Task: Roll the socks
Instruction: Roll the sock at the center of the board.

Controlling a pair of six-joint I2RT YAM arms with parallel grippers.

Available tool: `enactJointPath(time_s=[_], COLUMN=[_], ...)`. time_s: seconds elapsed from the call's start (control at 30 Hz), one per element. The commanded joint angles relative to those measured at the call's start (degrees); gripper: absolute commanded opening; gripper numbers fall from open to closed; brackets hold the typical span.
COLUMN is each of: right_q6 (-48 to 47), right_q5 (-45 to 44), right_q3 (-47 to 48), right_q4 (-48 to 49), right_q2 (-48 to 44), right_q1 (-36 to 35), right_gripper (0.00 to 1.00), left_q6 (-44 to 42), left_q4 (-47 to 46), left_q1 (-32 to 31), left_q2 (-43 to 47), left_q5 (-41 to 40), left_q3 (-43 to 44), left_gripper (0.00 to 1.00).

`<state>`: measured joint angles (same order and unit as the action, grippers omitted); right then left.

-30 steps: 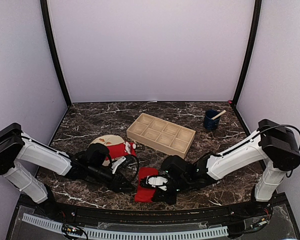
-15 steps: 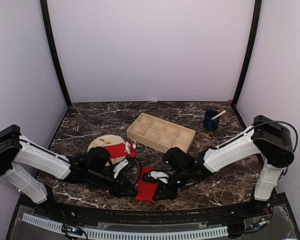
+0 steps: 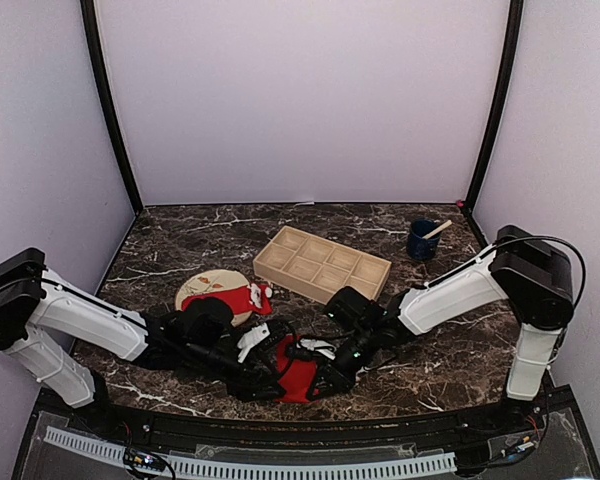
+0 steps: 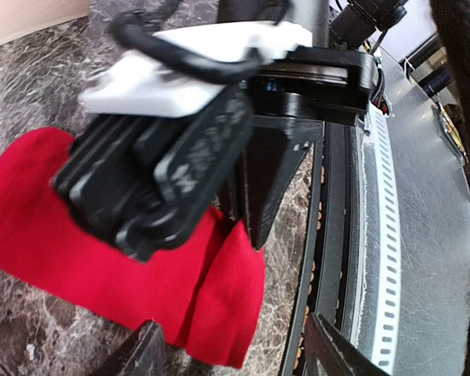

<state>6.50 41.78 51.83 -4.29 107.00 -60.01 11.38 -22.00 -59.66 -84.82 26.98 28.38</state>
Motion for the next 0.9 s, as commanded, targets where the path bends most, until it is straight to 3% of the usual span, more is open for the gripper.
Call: enactJointPath(time_s=[0.0, 0.43, 0.87], right_q6=[-0.68, -2.09, -2.95], right_q5=[2.94, 4.67, 5.32], right_q3=[1.73, 3.12, 4.0], right_q4=[-2.64, -5.5, -6.89], right_q2=[1.22, 2.3, 3.25], right_q1=[1.09, 1.83, 2.35], right_gripper=[0.0, 0.0, 0.0], left_q6=[-3.5, -8.55, -9.95], left_q4=[3.24, 9.05, 11.02], left_q1=[-1.62, -6.0, -8.4], left_q2=[-1.05, -6.27, -8.13], left_q5=[-1.58, -8.08, -11.47], left_q3=[2.33, 7.27, 8.18], left_gripper=[0.63, 0.58, 0.36])
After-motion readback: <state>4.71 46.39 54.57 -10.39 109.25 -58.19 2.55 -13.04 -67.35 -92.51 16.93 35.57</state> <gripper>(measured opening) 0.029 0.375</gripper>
